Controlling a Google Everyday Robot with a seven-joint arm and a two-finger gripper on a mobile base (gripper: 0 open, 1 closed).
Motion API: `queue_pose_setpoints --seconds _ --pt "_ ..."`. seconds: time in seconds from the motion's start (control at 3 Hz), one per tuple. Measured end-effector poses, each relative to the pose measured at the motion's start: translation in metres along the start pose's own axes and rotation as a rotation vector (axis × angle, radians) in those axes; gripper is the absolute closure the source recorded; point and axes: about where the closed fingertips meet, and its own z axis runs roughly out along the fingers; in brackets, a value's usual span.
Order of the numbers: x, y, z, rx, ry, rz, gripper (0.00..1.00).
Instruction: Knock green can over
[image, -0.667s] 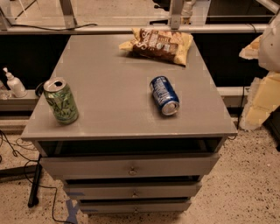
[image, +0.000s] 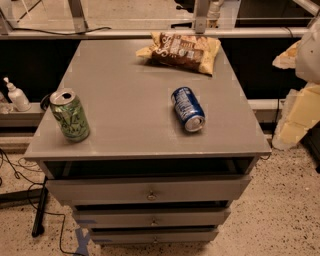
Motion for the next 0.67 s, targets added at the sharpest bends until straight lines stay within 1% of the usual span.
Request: queue_pose_setpoints --seconds 0.33,0.67 --pt "-0.011 0.015 0.008 -0.033 -0.075 0.040 0.00" --pt "-0.036 0.034 0.019 -0.081 -0.219 0.109 0.00"
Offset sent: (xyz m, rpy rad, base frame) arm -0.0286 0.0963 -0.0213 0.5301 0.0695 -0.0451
